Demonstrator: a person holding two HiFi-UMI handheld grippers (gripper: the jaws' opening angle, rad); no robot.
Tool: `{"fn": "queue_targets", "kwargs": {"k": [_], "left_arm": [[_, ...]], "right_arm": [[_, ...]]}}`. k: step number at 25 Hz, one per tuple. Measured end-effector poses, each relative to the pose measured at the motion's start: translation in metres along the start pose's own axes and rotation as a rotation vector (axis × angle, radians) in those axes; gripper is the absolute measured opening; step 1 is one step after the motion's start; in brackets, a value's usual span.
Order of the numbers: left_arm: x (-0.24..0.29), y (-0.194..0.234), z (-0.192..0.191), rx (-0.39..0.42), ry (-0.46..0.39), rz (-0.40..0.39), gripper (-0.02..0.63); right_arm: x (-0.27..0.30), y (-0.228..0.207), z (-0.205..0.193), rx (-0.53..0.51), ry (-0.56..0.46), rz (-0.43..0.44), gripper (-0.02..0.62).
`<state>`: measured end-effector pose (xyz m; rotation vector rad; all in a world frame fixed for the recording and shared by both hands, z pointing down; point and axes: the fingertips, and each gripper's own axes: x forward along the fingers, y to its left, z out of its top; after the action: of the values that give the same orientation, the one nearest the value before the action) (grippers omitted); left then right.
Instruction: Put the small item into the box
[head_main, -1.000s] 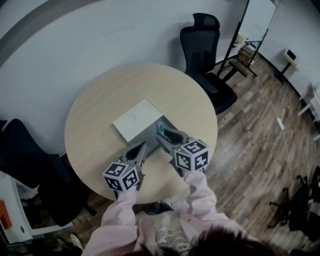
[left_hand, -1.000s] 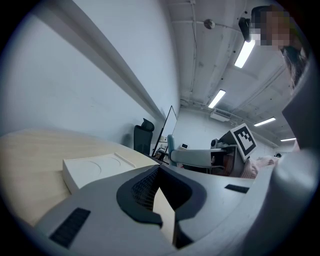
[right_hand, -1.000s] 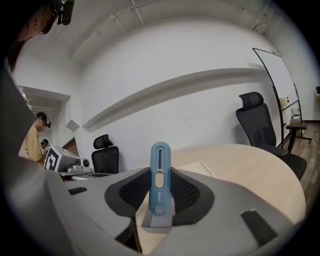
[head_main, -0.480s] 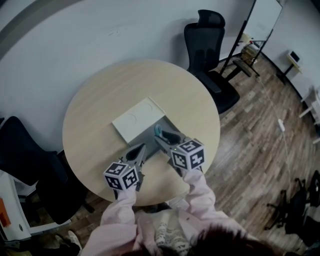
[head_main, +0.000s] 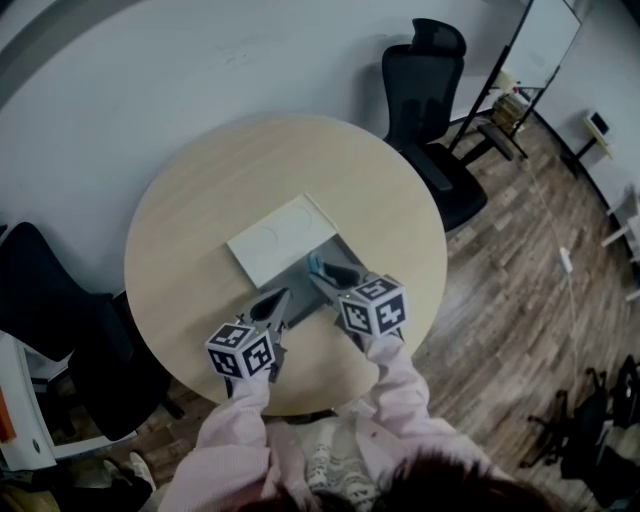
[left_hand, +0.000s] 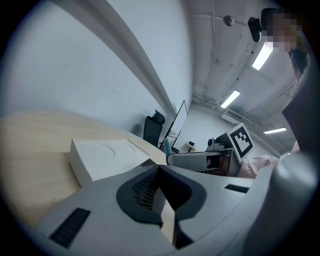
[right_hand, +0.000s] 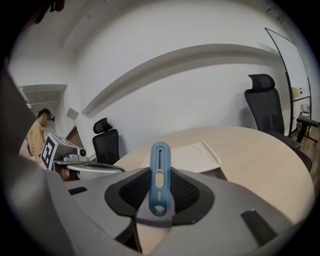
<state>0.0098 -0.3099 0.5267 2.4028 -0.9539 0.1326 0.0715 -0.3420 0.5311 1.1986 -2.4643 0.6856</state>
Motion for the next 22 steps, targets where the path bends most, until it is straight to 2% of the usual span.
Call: {"fn": "queue_targets", "kwargs": {"k": [15, 22], "left_arm": [[0.009, 0.011, -0.019, -0.077, 0.043, -0.01, 0.011], [0.012, 0.012, -0.024, -0.133, 0.053, -0.031, 0.011]], "right_arm": [[0.028, -0.007, -0.023, -0.092, 0.162, 0.061, 0.129], [0.039, -0.009, -0.032, -0.178, 0.26, 0.096, 0.129]]}}
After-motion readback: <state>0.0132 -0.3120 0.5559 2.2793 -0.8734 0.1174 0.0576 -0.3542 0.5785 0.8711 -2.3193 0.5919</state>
